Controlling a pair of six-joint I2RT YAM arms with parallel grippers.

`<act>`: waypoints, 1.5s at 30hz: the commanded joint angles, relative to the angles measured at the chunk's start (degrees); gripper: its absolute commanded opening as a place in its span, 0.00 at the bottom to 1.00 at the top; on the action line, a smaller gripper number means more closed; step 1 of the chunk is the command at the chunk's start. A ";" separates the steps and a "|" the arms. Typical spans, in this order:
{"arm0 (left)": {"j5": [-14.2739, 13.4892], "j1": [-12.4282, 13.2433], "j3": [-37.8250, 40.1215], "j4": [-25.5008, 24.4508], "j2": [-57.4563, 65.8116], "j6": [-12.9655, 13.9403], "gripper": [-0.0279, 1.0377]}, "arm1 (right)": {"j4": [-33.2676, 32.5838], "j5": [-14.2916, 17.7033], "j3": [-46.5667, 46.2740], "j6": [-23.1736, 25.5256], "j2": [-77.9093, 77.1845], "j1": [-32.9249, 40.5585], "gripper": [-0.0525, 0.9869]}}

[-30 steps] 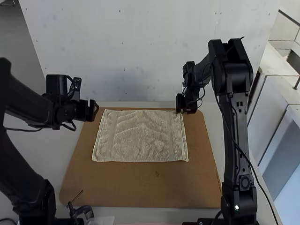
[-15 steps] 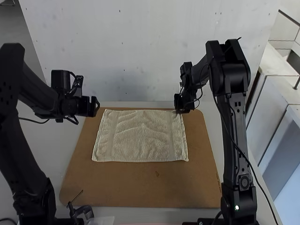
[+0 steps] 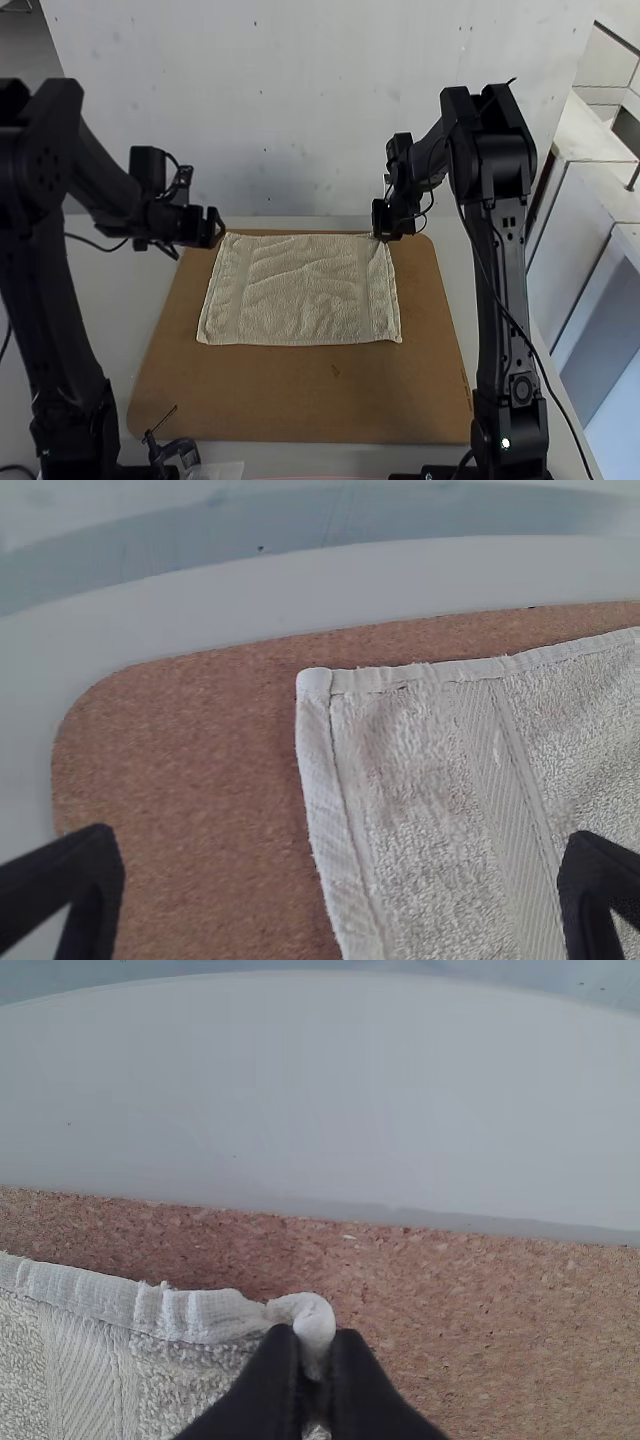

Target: Fold the towel.

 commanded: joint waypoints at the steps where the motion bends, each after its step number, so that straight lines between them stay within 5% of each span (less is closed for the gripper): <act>1: 1.56 -1.46 3.72 -0.56 1.96 -0.58 0.93 | 0.60 1.94 -1.28 0.02 0.64 0.00 0.06; 8: 1.03 -1.98 11.37 -5.13 10.05 -1.11 0.89 | 0.86 1.77 -1.81 -0.07 -0.15 -0.08 0.06; 15: -4.68 -2.33 18.23 -7.07 17.43 -1.19 0.89 | 1.92 1.77 -3.39 -0.25 -1.47 0.00 0.06; 18: -7.41 -4.00 20.25 -7.86 19.01 -0.40 0.89 | 2.71 1.68 -4.09 -0.25 -1.73 0.09 0.06; 24: -7.23 -7.78 23.76 -10.76 20.51 -0.23 0.84 | 4.02 1.07 -4.71 -0.25 -1.65 -0.17 0.06; 27: -7.32 -7.52 24.55 -12.08 21.65 -0.14 0.78 | 4.11 0.63 -4.79 -0.25 -1.65 -0.52 0.06; 42: -10.40 -5.15 24.38 -13.22 23.50 2.50 0.82 | 5.34 0.19 -5.67 -0.51 -1.56 -0.52 0.06; 45: -10.22 -5.06 24.47 -13.83 23.50 1.62 0.72 | 5.34 0.19 -5.85 -0.51 -1.56 -0.61 0.06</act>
